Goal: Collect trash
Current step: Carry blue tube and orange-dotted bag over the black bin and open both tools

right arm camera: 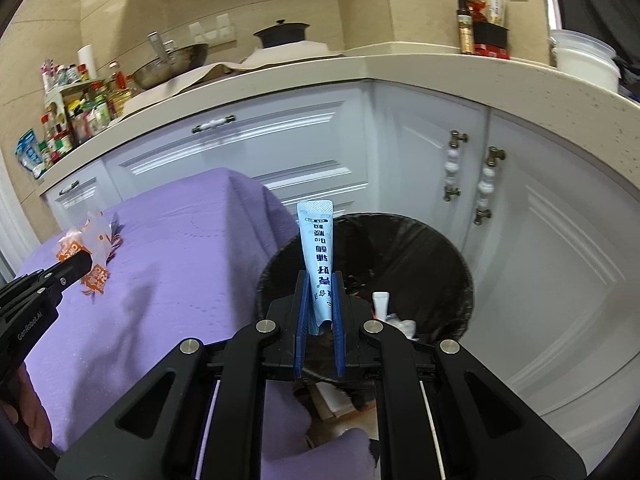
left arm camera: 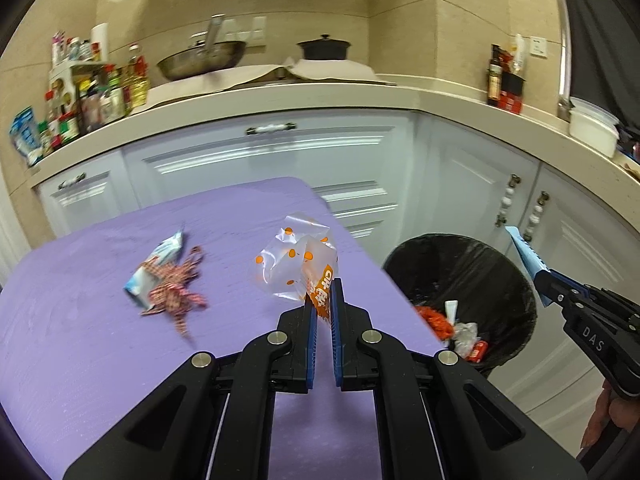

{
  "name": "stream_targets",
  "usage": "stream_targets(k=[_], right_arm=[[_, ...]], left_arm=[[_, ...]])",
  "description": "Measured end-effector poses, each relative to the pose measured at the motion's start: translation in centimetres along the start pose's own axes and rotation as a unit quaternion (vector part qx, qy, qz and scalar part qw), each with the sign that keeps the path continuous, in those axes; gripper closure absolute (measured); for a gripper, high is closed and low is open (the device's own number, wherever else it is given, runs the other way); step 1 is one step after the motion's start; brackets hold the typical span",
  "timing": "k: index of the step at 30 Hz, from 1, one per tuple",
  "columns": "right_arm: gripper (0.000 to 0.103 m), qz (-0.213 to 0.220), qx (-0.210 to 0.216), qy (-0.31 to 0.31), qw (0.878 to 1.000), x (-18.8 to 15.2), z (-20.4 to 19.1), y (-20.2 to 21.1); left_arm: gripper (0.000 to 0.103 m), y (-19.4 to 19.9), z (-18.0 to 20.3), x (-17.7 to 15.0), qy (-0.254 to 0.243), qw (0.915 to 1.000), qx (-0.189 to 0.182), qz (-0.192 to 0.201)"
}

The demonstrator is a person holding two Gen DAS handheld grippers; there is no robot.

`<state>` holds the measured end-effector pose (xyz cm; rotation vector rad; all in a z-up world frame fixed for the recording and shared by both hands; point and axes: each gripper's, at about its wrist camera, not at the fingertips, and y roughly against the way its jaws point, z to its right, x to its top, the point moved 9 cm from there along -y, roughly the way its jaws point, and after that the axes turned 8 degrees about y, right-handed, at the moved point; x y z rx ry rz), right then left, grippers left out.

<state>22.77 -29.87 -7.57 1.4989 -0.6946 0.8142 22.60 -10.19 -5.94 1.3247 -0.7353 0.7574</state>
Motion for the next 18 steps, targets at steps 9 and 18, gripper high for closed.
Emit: stream_targets(k=[9, 18], right_arm=[[0.092, 0.001, -0.018, -0.012, 1.000, 0.0, 3.0, -0.3], [0.092, 0.000, -0.028, -0.018, 0.999, 0.2, 4.7, -1.2]], left_arm=[[0.096, -1.6, 4.4, 0.4, -0.024, 0.9994, -0.027, -0.004], [0.096, -3.4, 7.9, 0.6, -0.046, 0.9981, -0.041, -0.004]])
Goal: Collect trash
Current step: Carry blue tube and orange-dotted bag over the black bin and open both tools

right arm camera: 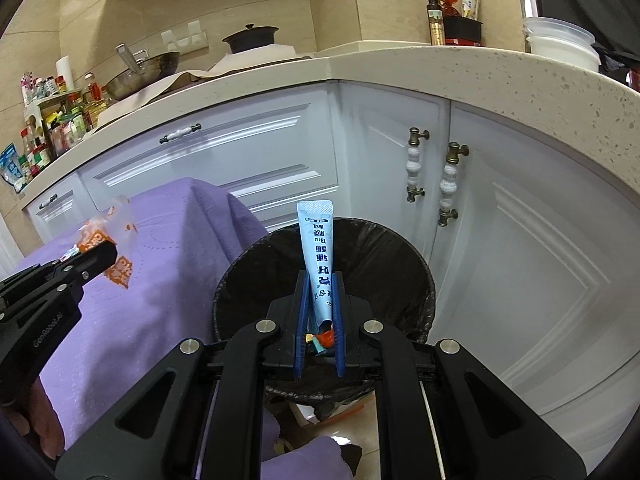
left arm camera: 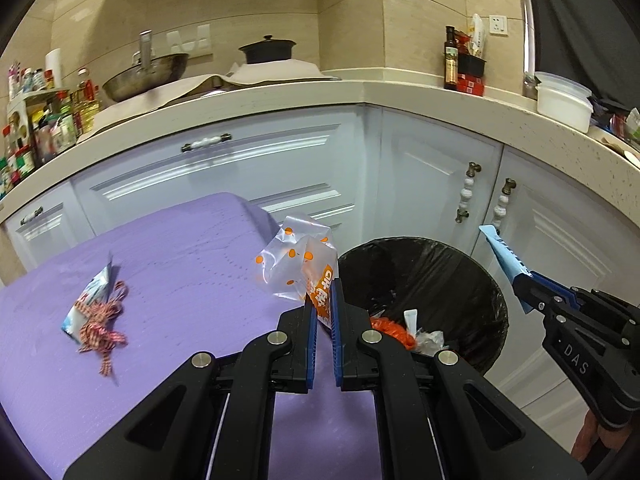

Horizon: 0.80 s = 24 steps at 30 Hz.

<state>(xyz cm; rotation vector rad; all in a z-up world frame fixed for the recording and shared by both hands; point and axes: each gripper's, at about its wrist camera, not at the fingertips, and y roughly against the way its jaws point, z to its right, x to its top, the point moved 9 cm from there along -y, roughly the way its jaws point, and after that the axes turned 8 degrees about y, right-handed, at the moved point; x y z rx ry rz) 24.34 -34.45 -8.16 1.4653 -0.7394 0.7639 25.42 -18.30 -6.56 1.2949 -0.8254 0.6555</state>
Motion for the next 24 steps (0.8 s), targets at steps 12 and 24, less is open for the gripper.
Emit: stream_targets(k=[12, 24], right_arm=[[0.092, -0.006, -0.009, -0.005, 1.000, -0.2, 1.3, -2.1], [0.069, -0.012, -0.031, -0.016, 0.999, 0.0, 3.0, -5.2]], left_arm=[[0.096, -3.8, 2.8, 0.5, -0.015, 0.9997, -0.006, -0.018], [0.059, -6.9, 3.3, 0.4, -0.016, 0.9989, 0.000, -0.043]])
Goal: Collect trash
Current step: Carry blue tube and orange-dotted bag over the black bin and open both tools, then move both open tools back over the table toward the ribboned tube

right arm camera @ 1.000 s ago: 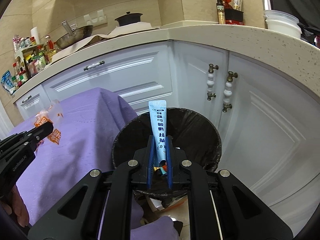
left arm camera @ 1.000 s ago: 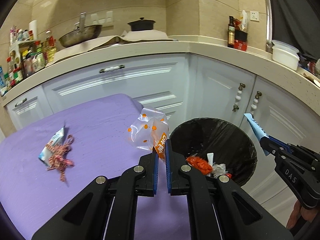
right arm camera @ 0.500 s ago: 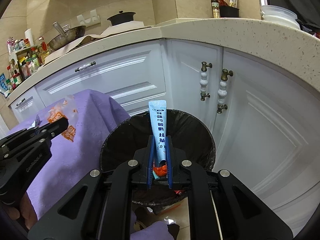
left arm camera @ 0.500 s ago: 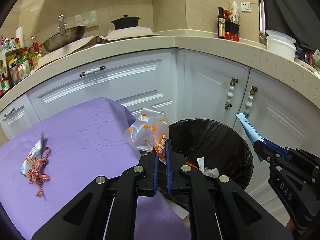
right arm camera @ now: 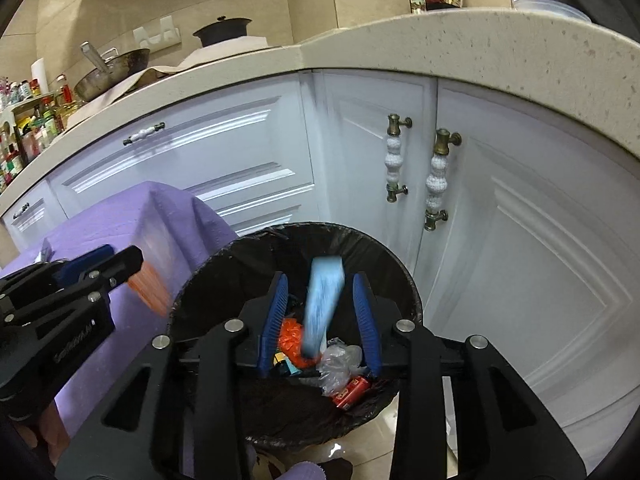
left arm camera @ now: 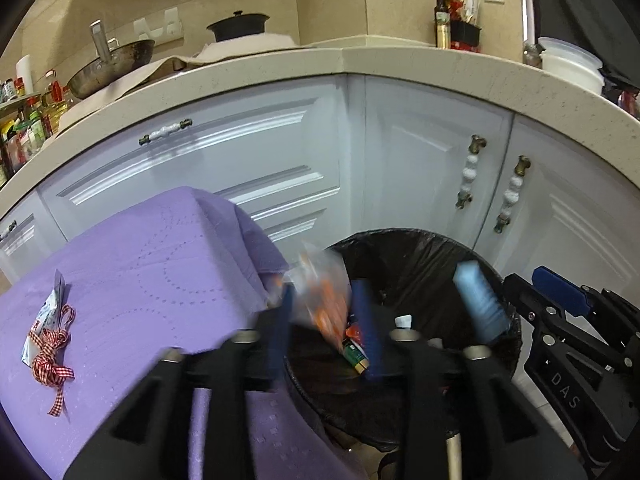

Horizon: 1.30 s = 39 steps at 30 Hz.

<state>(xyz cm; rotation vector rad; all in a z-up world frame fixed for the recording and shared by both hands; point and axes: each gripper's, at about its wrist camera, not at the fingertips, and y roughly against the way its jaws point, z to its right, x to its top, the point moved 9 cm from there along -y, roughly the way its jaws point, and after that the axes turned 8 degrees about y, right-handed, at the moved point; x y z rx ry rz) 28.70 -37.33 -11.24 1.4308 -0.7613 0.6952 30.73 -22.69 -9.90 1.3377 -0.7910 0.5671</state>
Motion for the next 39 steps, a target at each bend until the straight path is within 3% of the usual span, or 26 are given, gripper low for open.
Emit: stream_targets(k=[10, 20, 27, 39], right_arm=[[0.068, 0.000, 0.000, -0.001, 1.000, -0.1, -0.5, 0.3], [0.062, 0.015, 0.018, 0.005, 1.000, 0.8, -3.5, 2.1], [0.062, 0.018, 0.075, 0.034, 0.996, 1.6, -10.6, 2.5], [0.062, 0.013, 0.171, 0.104, 0.980, 1.7, -24.9, 3.8]], left_arm=[[0.048, 0.8, -1.7, 0.2, 0.013, 0.9999, 0.007, 0.007], [0.043, 4.2, -7.6, -0.2, 0.051, 0.9976, 0.039, 0.028], [0.040, 7.0, -14.2, -1.9, 0.091, 0.9922, 0.080, 0.029], [0.040, 12.5, -27.2, -5.7, 0.165, 0.9705, 0.172, 0.036]])
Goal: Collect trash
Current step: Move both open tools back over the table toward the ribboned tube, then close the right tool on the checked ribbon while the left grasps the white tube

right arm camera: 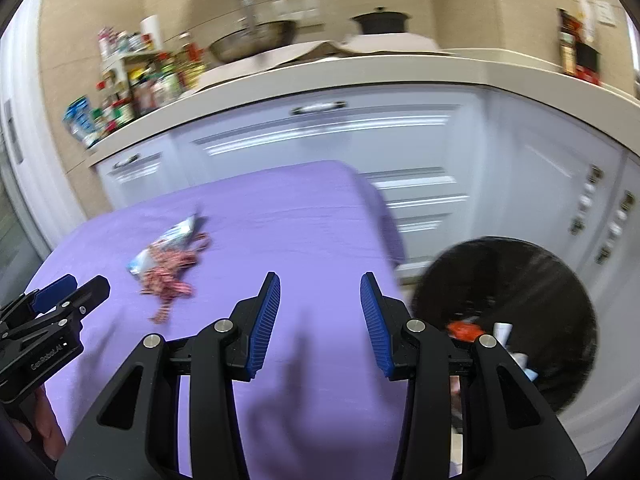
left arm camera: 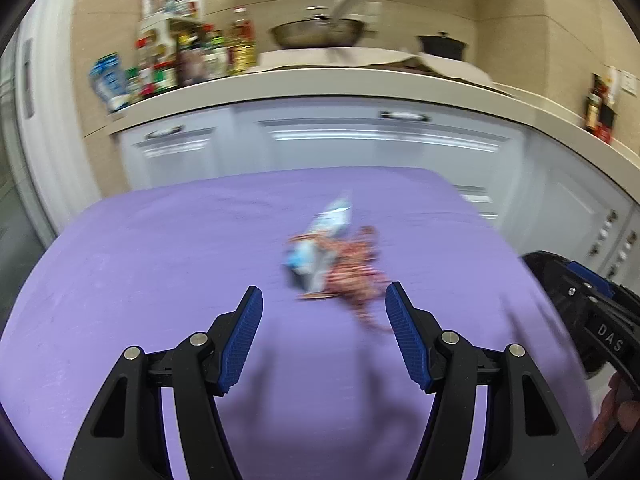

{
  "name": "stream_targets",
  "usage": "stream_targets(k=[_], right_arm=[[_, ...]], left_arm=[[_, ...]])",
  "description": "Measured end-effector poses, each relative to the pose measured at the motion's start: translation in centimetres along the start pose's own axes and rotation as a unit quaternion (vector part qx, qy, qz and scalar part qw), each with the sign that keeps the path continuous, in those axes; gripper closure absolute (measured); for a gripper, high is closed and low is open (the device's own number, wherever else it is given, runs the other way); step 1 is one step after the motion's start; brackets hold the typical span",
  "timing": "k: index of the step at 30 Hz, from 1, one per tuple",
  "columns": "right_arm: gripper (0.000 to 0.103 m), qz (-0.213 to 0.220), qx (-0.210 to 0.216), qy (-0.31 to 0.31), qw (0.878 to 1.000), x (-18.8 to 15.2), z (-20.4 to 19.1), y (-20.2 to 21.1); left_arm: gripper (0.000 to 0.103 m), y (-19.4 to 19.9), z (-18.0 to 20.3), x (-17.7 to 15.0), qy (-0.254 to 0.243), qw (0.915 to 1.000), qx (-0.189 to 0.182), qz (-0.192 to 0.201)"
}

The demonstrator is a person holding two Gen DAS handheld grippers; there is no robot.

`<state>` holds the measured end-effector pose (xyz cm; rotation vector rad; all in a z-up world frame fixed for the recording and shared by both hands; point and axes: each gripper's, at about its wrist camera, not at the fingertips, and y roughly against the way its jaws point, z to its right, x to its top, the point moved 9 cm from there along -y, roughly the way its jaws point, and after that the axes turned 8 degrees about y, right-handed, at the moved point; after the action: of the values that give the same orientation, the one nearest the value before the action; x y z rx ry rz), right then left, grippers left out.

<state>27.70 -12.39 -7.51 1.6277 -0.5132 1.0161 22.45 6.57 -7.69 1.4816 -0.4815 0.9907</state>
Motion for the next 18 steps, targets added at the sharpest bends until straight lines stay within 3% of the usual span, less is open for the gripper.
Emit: stream_targets(k=[8, 14, 18], right_arm=[[0.062, -0.017, 0.048, 0.041, 0.998, 0.6, -7.7, -2.5], [0.062, -0.033, 0.073, 0.059, 0.995, 0.7, -11.8, -4.4], [0.056, -0.042, 0.079, 0.072, 0.993, 1.0, -13.8, -5.6]], left_arm=[[0.040, 0.0, -7.4, 0.1, 0.042, 0.9982, 0.044, -0.002], [0.040, -0.2, -10.7, 0.0, 0.058, 0.9966, 0.059, -0.005], [0.040, -0.3, -12.3, 0.0, 0.067, 0.9956, 0.064, -0.006]])
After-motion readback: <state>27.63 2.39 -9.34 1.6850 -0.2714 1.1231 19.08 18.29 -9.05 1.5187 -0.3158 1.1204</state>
